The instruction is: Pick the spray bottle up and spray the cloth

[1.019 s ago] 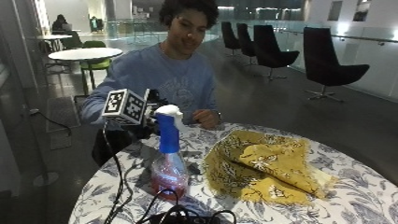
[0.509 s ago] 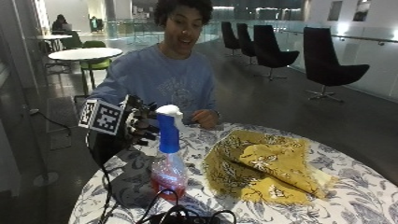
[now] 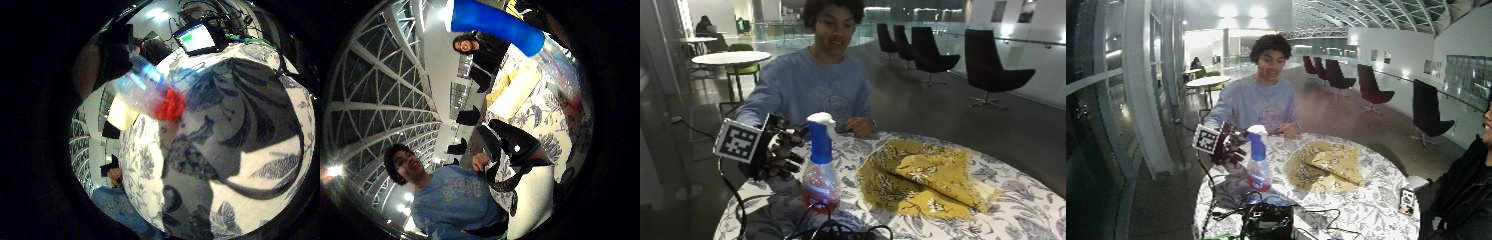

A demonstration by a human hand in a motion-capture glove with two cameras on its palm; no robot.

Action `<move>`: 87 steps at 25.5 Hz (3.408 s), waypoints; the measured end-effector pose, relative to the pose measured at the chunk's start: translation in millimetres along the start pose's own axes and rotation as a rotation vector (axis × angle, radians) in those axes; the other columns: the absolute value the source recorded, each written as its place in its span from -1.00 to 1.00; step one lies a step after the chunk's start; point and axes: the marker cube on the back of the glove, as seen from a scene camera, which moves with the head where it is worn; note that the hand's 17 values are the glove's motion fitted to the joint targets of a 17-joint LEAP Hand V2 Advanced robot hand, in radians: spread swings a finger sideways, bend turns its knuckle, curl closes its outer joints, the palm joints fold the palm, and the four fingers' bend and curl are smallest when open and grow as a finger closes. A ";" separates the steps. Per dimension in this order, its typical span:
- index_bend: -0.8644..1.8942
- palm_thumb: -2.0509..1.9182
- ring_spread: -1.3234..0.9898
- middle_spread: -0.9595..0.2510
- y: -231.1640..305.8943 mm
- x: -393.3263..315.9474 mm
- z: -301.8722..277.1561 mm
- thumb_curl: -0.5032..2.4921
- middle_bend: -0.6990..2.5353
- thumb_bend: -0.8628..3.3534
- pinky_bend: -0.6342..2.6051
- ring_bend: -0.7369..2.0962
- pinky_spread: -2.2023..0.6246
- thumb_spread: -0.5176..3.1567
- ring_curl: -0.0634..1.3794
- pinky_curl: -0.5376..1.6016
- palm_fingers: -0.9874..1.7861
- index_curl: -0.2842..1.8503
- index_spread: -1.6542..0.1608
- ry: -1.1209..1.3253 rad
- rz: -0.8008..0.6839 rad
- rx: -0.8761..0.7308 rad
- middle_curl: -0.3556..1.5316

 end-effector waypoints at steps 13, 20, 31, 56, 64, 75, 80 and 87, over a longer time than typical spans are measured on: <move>-0.32 0.33 0.16 0.50 -68.2 22.3 37.4 -0.48 -0.39 -0.61 -0.36 -0.19 0.70 -0.17 -0.47 -0.17 0.14 -0.55 0.36 -0.092 0.024 -0.007 -0.22; -0.24 0.39 0.13 0.49 -75.1 22.5 47.1 -0.46 -0.37 -0.58 -0.41 -0.14 0.70 -0.18 -0.47 -0.20 0.38 -0.52 0.43 -0.082 0.027 0.075 -0.21; -0.29 0.48 0.09 0.46 -75.9 -22.2 48.5 -0.39 -0.37 -0.57 -0.37 -0.11 0.59 -0.23 -0.39 -0.16 0.50 -0.48 0.51 0.063 -0.010 -0.045 -0.18; -0.30 0.49 0.09 0.48 -92.6 -102.2 101.1 -0.31 -0.37 -0.60 -0.34 -0.06 0.52 -0.28 -0.35 -0.14 0.53 -0.49 0.55 0.544 0.109 -0.692 -0.15; -0.30 0.49 0.09 0.48 -89.3 -99.0 108.1 -0.30 -0.37 -0.60 -0.34 -0.05 0.52 -0.27 -0.34 -0.14 0.53 -0.50 0.56 0.576 0.160 -0.765 -0.15; -0.30 0.48 0.09 0.49 -86.8 -100.0 110.3 -0.29 -0.37 -0.60 -0.34 -0.05 0.52 -0.26 -0.34 -0.14 0.53 -0.50 0.56 0.597 0.186 -0.804 -0.14; -0.30 0.48 0.09 0.49 -86.4 -100.5 111.7 -0.29 -0.36 -0.60 -0.33 -0.05 0.52 -0.26 -0.34 -0.13 0.53 -0.50 0.57 0.599 0.201 -0.809 -0.14; -0.30 0.48 0.09 0.49 -84.8 -101.6 112.7 -0.28 -0.36 -0.60 -0.33 -0.05 0.52 -0.25 -0.34 -0.13 0.53 -0.50 0.57 0.597 0.206 -0.817 -0.14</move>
